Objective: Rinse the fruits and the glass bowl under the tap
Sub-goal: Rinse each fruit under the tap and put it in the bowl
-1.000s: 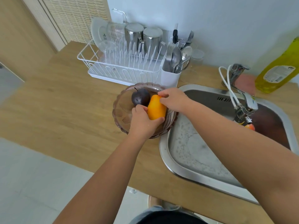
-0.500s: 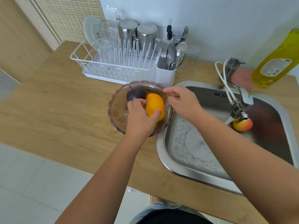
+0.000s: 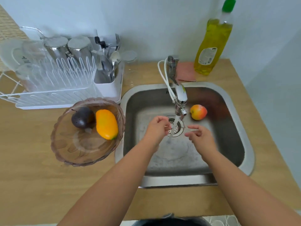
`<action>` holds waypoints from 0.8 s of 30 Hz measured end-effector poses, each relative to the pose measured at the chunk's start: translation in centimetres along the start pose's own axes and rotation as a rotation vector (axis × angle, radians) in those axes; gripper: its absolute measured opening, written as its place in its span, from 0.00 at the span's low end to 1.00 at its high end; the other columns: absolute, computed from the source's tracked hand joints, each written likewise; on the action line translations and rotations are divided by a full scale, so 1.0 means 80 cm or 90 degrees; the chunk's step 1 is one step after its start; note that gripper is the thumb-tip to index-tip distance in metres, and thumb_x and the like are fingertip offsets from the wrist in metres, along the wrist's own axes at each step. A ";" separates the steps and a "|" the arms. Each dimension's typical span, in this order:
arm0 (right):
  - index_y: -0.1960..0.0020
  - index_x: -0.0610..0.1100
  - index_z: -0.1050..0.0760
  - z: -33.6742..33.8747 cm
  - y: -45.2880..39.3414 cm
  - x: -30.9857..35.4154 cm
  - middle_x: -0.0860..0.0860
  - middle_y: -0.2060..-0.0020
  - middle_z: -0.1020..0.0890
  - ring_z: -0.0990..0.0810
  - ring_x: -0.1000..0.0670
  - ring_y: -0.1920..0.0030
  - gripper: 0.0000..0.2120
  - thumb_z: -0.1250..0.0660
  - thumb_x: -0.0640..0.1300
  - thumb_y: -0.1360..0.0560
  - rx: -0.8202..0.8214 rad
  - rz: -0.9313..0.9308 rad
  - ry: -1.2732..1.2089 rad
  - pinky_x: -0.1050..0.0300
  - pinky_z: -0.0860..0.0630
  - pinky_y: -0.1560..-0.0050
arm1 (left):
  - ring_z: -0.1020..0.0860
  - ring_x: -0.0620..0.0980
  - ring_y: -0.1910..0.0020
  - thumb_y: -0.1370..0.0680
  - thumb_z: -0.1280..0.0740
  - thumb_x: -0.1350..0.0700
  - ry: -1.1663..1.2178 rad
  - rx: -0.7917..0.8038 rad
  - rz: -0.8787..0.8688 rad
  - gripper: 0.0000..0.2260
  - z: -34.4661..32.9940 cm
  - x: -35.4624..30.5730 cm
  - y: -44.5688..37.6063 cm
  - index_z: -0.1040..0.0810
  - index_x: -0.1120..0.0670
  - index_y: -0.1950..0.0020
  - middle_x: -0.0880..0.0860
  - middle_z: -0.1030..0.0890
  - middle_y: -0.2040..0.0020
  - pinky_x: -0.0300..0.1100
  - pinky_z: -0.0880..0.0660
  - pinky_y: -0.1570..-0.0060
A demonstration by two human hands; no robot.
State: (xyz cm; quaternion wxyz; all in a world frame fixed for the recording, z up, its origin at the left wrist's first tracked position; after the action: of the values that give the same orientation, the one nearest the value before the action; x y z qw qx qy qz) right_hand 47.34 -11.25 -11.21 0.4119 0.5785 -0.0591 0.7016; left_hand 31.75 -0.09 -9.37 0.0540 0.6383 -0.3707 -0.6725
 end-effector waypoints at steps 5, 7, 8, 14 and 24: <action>0.47 0.45 0.23 0.044 -0.039 -0.022 0.46 0.64 0.18 0.25 0.51 0.66 0.06 0.33 0.44 0.23 -0.066 -0.084 -0.103 0.59 0.29 0.63 | 0.31 0.46 0.69 0.19 0.40 0.61 0.034 0.026 0.118 0.09 -0.067 0.043 -0.057 0.27 0.54 0.59 0.51 0.28 0.66 0.36 0.36 0.68; 0.47 0.45 0.23 0.052 -0.057 -0.038 0.47 0.61 0.19 0.25 0.51 0.64 0.07 0.36 0.46 0.22 -0.074 -0.140 -0.130 0.58 0.28 0.62 | 0.31 0.45 0.72 0.20 0.39 0.62 0.022 0.010 0.125 0.07 -0.081 0.052 -0.080 0.27 0.55 0.57 0.52 0.28 0.66 0.35 0.36 0.72; 0.47 0.45 0.24 0.055 -0.066 -0.045 0.48 0.60 0.20 0.25 0.51 0.62 0.08 0.38 0.46 0.21 -0.074 -0.162 -0.142 0.58 0.28 0.61 | 0.31 0.46 0.72 0.20 0.38 0.61 0.013 0.000 0.130 0.06 -0.085 0.056 -0.090 0.27 0.56 0.56 0.52 0.28 0.66 0.34 0.35 0.73; 0.29 0.45 0.31 0.066 -0.115 -0.068 0.47 0.39 0.23 0.24 0.45 0.40 0.22 0.38 0.48 0.22 -0.078 -0.199 -0.156 0.49 0.27 0.38 | 0.29 0.47 0.68 0.18 0.39 0.58 -0.084 -0.029 0.149 0.10 -0.104 0.065 -0.138 0.27 0.57 0.58 0.54 0.26 0.63 0.37 0.34 0.69; 0.22 0.48 0.43 0.054 -0.163 -0.065 0.47 0.25 0.35 0.33 0.45 0.28 0.28 0.42 0.42 0.21 -0.033 -0.226 -0.215 0.50 0.36 0.30 | 0.29 0.54 0.64 0.19 0.42 0.59 -0.209 0.036 0.092 0.12 -0.153 0.054 -0.165 0.28 0.49 0.62 0.51 0.28 0.65 0.46 0.33 0.61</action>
State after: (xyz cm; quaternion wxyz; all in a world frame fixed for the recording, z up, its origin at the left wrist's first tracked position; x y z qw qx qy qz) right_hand 59.00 -7.81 -19.39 0.5274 0.6784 -0.0428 0.5097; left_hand 47.23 1.81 -19.29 0.0234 0.4930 -0.4382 -0.7512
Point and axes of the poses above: each hand's wrist, its own y-axis away from the middle knuckle, its own z-axis out of the back of the hand, x = y × z, the point moved 10 cm from there along -y, towards the middle knuckle
